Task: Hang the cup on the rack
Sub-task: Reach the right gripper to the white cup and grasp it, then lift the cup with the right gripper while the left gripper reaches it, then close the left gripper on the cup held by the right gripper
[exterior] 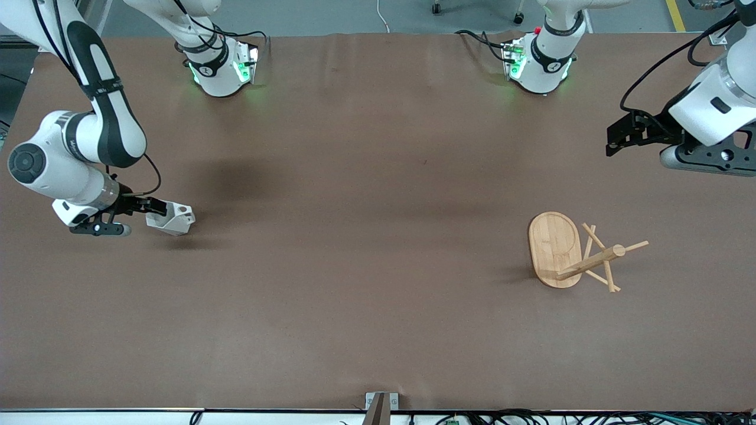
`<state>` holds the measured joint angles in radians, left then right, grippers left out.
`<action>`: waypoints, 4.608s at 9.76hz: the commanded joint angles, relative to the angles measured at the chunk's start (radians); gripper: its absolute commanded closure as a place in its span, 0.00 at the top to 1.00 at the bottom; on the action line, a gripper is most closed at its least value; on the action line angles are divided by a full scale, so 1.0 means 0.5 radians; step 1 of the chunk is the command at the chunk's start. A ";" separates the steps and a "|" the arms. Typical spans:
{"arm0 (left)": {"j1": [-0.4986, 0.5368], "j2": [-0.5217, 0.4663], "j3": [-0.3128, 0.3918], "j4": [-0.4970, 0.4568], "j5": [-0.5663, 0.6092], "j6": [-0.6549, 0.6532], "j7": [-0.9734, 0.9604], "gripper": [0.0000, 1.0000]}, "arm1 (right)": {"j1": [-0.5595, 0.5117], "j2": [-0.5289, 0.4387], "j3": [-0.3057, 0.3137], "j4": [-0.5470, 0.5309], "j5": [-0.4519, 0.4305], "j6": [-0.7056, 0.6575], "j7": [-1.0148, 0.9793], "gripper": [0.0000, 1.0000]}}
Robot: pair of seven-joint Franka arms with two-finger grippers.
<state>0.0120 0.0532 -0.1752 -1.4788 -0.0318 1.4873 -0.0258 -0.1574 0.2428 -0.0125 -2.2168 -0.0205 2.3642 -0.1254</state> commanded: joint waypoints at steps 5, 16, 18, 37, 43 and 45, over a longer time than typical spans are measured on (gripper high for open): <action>-0.005 0.072 0.001 -0.006 -0.025 -0.026 0.015 1.00 | -0.074 0.097 0.016 0.007 0.001 0.116 -0.065 0.64; -0.012 0.081 0.019 0.089 -0.001 -0.042 -0.001 1.00 | -0.047 0.103 0.022 0.641 0.487 -0.938 -0.135 0.01; -0.012 0.078 0.022 0.083 0.002 -0.112 0.006 1.00 | 0.002 0.103 0.046 0.636 0.830 -1.007 -0.166 0.01; -1.303 0.455 -0.088 0.089 -0.084 0.697 0.943 1.00 | 1.149 0.226 0.074 0.050 4.066 -1.433 -1.602 0.00; -1.368 0.581 -0.088 0.092 0.048 0.704 1.018 0.98 | 1.155 0.226 0.077 0.040 4.072 -1.461 -1.630 0.00; -1.407 0.608 -0.085 0.147 0.161 0.704 1.024 0.98 | 1.156 0.226 0.077 0.040 4.072 -1.461 -1.633 0.00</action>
<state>-0.6765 0.3212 -0.2215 -1.4252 0.0029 1.8355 0.4717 0.4176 0.3749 0.0264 -2.1691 1.9790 1.6474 -0.9164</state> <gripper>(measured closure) 0.018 0.943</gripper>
